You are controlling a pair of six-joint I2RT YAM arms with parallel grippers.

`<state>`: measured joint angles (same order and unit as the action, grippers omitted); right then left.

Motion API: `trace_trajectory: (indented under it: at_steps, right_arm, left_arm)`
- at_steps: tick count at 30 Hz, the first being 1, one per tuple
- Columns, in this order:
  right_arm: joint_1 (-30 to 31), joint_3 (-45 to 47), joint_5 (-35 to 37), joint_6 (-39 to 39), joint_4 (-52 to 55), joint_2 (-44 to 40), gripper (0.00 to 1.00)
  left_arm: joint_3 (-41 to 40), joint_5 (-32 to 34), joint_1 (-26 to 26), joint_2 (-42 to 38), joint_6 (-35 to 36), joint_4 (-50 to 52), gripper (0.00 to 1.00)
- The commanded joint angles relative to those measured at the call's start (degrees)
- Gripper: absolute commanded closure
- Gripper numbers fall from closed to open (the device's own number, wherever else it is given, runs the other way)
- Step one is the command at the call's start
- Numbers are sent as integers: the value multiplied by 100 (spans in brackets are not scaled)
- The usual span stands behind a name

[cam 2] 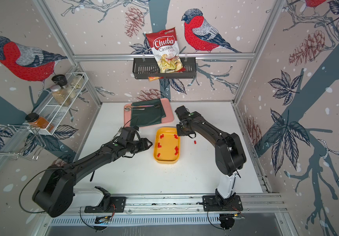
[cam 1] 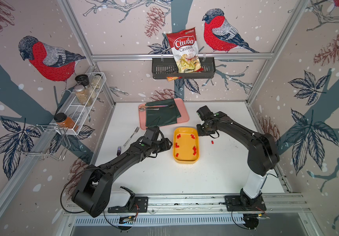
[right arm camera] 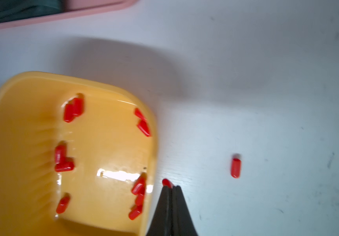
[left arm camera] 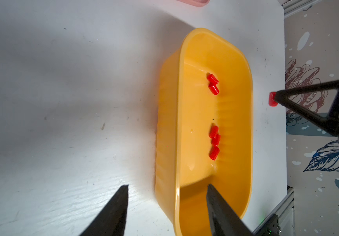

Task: Take the screw protection sleeves out of the storage box
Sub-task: Place the screw protection sleeve at the center of the board.

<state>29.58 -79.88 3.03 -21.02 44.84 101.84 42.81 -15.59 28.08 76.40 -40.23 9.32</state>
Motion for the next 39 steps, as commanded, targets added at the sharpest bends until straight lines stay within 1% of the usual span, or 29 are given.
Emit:
trace_trajectory:
  at_steps: [1,4,9,14,20,32,36,37,38,39]
  right_arm:
    - [-407,695,-169,60,-367,-365,99]
    - [-750,991,-197,258,-541,-382,99]
    - [-933,913,3,397,-570,-94,99]
    - [-1015,1040,170,457,-644,108,99]
    - [-1145,1192,193,442,-848,308,98]
    - [-1254,1057,186,479,-1026,548,96]
    - [-1271,1081,148,428,-1080,555,89]
    - [-1272,1078,118,412,-1075,548,86]
    - [-1272,1067,118,392,-1065,535,79]
    - [-1271,1071,108,369,-1067,507,76]
  left_arm:
    - [91,193,14,17,-168,-103,38]
    - [131,398,30,-41,-284,-16,38]
    - [158,484,31,-190,-411,2,38]
    - [215,275,31,-161,-284,96,38]
    - [173,145,27,-60,-260,-14,38]
    - [80,224,31,-178,-319,-2,38]
    - [30,253,25,-213,-310,-1,38]
    - [26,261,31,-207,-302,-1,38]
    - [30,260,31,-212,-288,8,38]
    - [34,259,31,-211,-284,12,38]
